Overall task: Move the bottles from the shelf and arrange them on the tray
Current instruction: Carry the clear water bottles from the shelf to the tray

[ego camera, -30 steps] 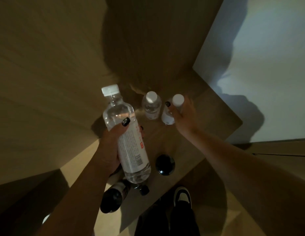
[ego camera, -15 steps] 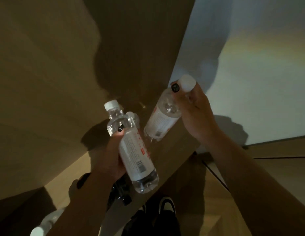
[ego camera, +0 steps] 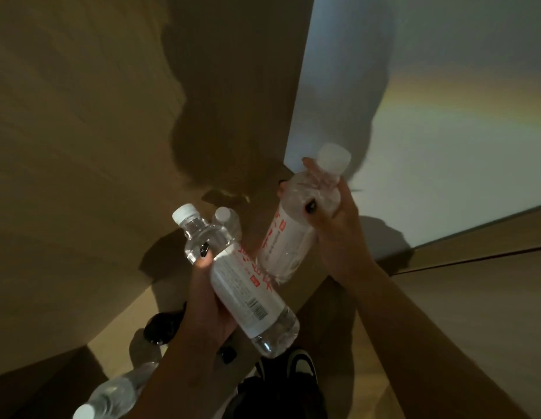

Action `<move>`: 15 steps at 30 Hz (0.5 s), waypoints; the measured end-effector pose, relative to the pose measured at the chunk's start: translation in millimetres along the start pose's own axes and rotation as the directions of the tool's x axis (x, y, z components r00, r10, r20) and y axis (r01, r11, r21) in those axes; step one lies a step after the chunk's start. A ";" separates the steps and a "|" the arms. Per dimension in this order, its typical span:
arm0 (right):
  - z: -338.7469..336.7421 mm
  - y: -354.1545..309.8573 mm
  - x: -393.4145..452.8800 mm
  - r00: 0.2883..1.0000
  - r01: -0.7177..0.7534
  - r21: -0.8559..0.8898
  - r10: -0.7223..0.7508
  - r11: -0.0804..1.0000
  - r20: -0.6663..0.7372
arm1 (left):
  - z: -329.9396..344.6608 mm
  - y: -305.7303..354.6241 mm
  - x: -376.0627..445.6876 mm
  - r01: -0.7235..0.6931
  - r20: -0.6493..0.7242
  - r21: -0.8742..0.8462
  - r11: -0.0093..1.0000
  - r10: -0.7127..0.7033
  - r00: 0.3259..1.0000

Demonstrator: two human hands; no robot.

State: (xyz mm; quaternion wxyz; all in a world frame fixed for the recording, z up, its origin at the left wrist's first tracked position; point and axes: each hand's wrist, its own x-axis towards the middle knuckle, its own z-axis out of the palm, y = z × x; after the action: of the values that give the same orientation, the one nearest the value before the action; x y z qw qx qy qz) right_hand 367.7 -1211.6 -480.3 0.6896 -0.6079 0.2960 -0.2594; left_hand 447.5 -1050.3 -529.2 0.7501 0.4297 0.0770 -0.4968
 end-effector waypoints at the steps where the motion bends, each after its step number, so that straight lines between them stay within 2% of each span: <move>1: -0.8 7.7 -5.4 1.000 -0.021 0.034 0.022 0.999 -0.019 | -0.8 -0.8 -2.8 -0.013 -0.003 0.012 1.000 0.013 1.000; 6: 8.6 36.4 -22.8 0.959 -0.103 0.122 0.131 0.987 -0.253 | -8.0 -7.7 -14.1 0.082 -0.059 0.121 0.989 -0.076 0.995; 9: 10.7 38.0 -25.4 0.917 -0.142 0.115 0.174 0.983 -0.358 | -12.0 -7.9 -22.9 0.152 -0.108 0.085 0.985 -0.143 0.984; 11: 9.3 31.8 -28.5 0.910 -0.156 0.091 0.179 0.983 -0.375 | -11.2 -8.3 -32.5 0.161 -0.137 0.038 0.986 -0.154 0.978; 15: 2.8 -2.4 -39.4 0.926 -0.141 0.028 0.142 0.990 -0.350 | -3.4 -0.2 -59.0 0.052 -0.087 0.055 0.997 -0.047 0.995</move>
State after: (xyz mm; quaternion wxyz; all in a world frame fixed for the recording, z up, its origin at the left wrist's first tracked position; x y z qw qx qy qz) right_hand 342.5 -1181.7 -474.0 0.6434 -0.5281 0.4570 -0.3137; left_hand 419.2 -1007.8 -499.4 0.7208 0.4699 0.1054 -0.4985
